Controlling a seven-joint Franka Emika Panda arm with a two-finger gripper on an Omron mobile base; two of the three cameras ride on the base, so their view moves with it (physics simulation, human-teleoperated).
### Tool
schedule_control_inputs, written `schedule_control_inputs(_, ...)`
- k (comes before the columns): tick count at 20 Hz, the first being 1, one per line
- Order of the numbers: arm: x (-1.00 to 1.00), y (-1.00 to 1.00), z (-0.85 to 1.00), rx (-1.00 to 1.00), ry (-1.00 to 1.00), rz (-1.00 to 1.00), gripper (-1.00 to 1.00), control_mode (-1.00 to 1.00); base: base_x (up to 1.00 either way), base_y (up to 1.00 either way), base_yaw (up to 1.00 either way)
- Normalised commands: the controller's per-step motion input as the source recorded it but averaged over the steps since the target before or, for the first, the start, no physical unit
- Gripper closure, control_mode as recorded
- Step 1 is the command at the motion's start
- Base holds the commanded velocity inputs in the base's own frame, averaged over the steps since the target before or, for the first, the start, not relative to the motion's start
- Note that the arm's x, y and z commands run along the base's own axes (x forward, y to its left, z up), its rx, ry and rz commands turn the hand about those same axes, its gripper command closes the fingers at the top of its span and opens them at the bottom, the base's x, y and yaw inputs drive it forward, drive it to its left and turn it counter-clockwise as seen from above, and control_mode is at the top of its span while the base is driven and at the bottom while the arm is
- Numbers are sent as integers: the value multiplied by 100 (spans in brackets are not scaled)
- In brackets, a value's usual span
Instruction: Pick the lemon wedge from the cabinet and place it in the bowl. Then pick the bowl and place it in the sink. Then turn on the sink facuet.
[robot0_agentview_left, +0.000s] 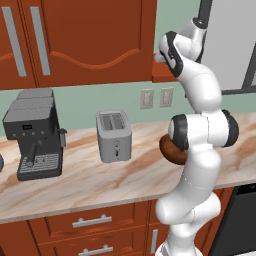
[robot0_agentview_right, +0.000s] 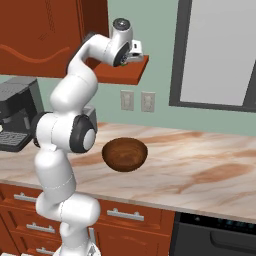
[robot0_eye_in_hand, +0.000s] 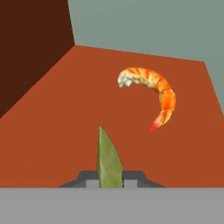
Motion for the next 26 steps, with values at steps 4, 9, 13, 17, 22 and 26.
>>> schedule_control_inputs(4, -18, -6, 1, 0, 0, 0, 100, -100, 0, 0, 0)
schedule_control_inputs(9, -76, -9, 1, 0, 0, -2, 100, -100, 0, 0, 0)
schedule_control_inputs(13, -100, -23, 0, 0, 0, -10, 100, -100, 0, 0, 0)
schedule_control_inputs(17, -100, -22, 0, 0, 0, -12, 100, -100, 0, 0, 0)
schedule_control_inputs(22, -100, -5, -2, 4, 1, -12, 100, -100, 0, 0, 0)
schedule_control_inputs(26, -100, 0, -11, 5, 3, -9, 100, -100, 0, 0, 0)
